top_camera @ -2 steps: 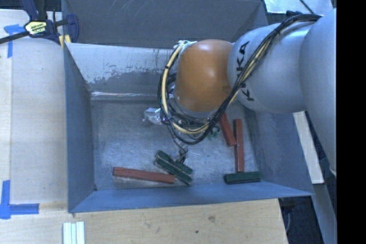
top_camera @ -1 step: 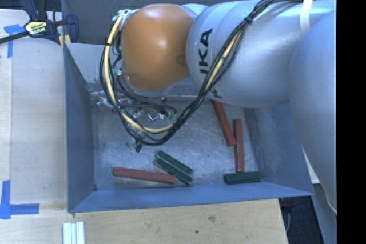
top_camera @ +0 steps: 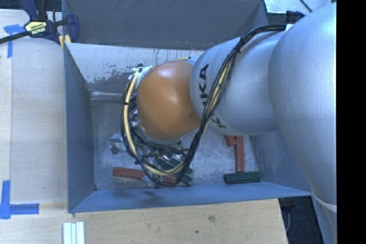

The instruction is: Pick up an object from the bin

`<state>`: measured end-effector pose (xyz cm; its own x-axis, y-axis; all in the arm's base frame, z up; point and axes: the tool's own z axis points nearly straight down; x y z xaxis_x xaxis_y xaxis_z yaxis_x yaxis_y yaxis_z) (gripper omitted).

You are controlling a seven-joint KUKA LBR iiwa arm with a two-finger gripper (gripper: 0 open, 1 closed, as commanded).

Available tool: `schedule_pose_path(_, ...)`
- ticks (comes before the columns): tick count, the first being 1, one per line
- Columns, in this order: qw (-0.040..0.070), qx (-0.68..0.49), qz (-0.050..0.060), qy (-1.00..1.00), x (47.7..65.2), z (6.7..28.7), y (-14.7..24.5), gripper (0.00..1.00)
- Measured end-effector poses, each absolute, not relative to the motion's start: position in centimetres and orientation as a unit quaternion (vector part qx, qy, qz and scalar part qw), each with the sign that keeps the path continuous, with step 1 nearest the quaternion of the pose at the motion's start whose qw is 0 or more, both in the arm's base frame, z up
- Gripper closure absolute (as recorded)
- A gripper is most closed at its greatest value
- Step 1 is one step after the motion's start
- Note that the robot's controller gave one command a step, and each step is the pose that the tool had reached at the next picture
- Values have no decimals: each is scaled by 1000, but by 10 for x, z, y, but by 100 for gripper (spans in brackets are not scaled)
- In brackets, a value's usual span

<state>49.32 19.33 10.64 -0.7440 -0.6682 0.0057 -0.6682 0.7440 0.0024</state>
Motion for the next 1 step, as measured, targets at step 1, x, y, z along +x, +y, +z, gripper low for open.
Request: schedule_pose_path(1, 2, 371, 0, -928, 498, 68, 204, 0)
